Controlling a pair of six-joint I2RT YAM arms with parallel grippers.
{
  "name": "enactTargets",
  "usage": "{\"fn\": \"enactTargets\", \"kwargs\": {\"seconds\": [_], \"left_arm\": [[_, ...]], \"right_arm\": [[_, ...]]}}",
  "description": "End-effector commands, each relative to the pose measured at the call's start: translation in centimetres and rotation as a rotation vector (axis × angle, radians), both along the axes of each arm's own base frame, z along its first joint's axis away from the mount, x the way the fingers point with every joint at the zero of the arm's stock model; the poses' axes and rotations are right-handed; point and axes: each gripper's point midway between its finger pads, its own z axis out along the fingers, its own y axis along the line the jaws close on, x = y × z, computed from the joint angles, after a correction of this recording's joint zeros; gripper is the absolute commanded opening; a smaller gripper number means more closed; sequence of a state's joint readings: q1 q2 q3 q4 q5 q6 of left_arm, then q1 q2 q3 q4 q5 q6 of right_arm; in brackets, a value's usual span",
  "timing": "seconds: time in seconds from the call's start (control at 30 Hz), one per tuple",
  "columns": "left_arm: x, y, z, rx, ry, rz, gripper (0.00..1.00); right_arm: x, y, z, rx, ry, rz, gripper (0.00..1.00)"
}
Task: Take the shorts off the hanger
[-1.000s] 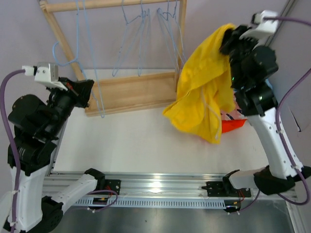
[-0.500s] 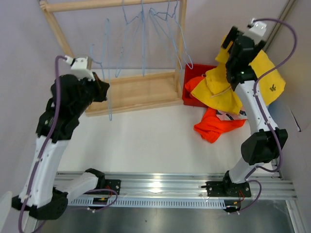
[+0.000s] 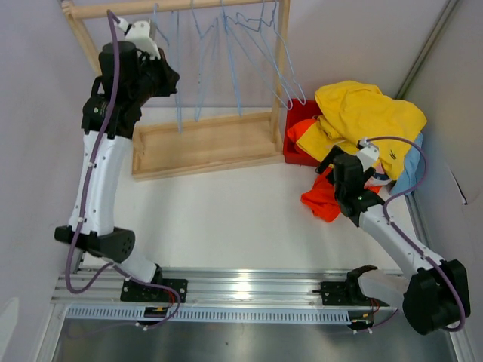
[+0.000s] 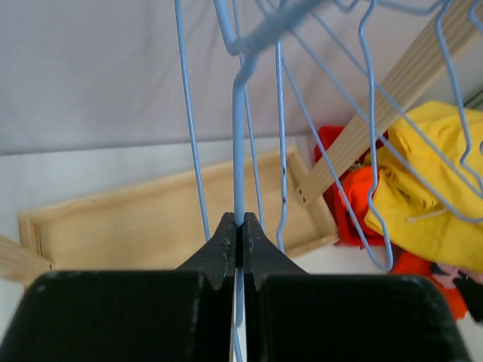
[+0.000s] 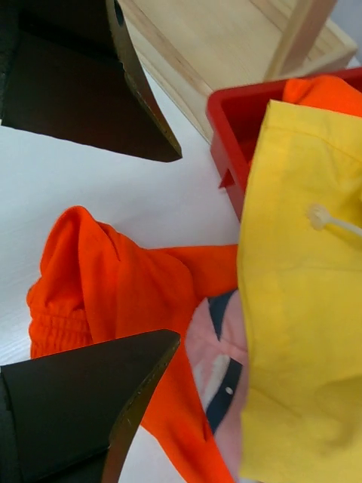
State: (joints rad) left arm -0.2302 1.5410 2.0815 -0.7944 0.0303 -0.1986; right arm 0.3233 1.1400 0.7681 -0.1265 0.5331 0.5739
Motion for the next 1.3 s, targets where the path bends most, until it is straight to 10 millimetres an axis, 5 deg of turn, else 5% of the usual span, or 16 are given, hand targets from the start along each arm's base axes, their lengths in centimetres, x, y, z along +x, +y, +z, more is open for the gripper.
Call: {"fn": "enactTargets", "kwargs": {"seconds": [0.0,0.07,0.43,0.73,0.83,0.87,0.93,0.97,1.0,1.03,1.1,1.13,1.27], "left_arm": [[2.4,0.1,1.7,0.014,-0.032,0.005,0.0],[3.4,0.3,3.7,-0.008,-0.079,0.019,0.0],[12.0,2.4,2.0,-0.133,-0.101,0.086,0.05],[12.0,2.5,-0.5,-0.16,-0.015,0.075,0.09],[10.1,2.6,-1.2,-0.141,0.032,0.071,0.22],[9.5,2.6,-3.1,-0.121,0.086,0.066,0.33],[6.6,2.7,-1.5,-0.101,0.067,0.067,0.48],[5.8,2.7,-4.4,-0.073,0.142,0.073,0.63],[3.1,3.2,-2.0,-0.049,0.084,0.089,0.71],[1.8,3.4,-1.9,-0.037,0.078,0.097,0.83],[-0.4,3.6,-5.4,-0.014,0.135,0.11,0.9],[-3.3,3.7,-4.4,-0.026,0.084,0.097,0.99],[-9.3,3.5,-4.5,-0.074,0.006,0.069,0.99]], "right_arm": [[-1.2,1.1,-0.5,0.098,-0.054,-0.022,0.99],[-2.2,1.5,-1.3,0.097,-0.038,-0.006,0.99],[-5.6,3.8,-1.3,0.078,-0.057,0.108,1.0],[-6.4,4.6,-1.9,0.081,-0.052,0.134,1.0],[-6.4,5.2,-0.9,0.083,-0.066,0.143,0.99],[-6.6,5.4,-0.6,0.077,-0.065,0.15,0.99],[-6.7,5.3,0.9,0.068,-0.063,0.144,1.0],[-6.8,5.2,1.4,0.065,-0.054,0.134,0.99],[-6.9,5.0,2.2,0.063,-0.055,0.12,1.0],[-7.0,5.1,3.8,0.069,-0.058,0.119,0.99],[-7.3,5.7,5.4,0.071,-0.064,0.149,1.0],[-7.5,6.0,6.9,0.072,-0.073,0.165,0.99],[-8.8,9.5,12.5,0.094,-0.181,0.378,1.0]]}}
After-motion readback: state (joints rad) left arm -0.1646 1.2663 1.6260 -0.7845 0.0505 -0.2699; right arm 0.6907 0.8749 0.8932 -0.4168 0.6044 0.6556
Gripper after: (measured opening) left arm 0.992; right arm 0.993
